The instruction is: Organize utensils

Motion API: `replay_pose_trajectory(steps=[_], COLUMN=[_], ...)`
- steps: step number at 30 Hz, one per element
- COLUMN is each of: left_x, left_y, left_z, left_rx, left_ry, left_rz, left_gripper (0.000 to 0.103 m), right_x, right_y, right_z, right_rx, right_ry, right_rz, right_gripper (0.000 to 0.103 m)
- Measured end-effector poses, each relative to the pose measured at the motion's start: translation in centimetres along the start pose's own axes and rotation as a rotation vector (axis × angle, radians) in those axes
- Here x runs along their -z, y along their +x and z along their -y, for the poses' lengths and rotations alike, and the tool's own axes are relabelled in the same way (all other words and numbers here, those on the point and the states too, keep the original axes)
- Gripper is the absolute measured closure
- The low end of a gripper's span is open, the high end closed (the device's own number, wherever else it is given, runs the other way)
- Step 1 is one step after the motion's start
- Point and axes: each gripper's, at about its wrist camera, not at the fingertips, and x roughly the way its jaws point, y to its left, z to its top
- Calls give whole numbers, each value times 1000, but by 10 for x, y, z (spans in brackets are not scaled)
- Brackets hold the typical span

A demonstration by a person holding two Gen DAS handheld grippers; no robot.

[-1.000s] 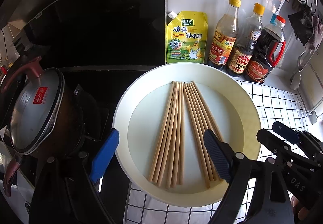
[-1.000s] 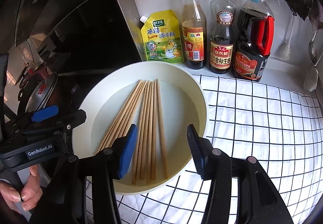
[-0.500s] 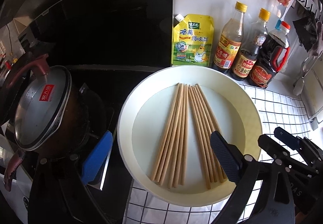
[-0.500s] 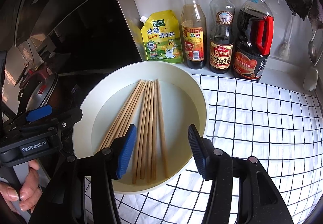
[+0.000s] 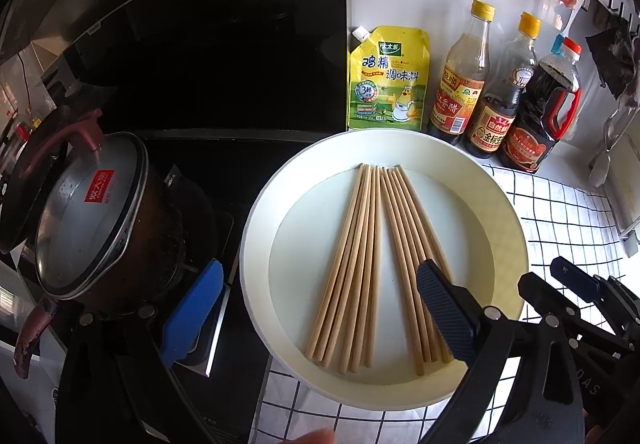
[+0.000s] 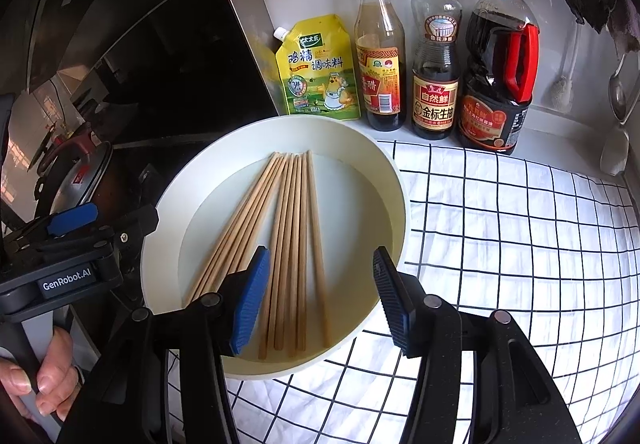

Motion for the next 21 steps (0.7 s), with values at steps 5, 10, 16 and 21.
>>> replay_pose_trajectory(steps=[5,10,16,21], left_x=[0,2,3,4], left_y=[1,0,1,0], left_z=[2,4,4,5], left_rx=[0,2,0,-1], left_ry=[4,8,2,-2], left_rz=[-3,2,-2,7], left_gripper=[7,7,7,7], right_x=[1,1,2,3], right_y=[0,1,2,3], right_z=[1,2,2,1], right_rx=[1,1,1,2], right_ry=[3,3,3,3], right_rz=[-2,-4,-6,-8], right_gripper=[52,52,51,51])
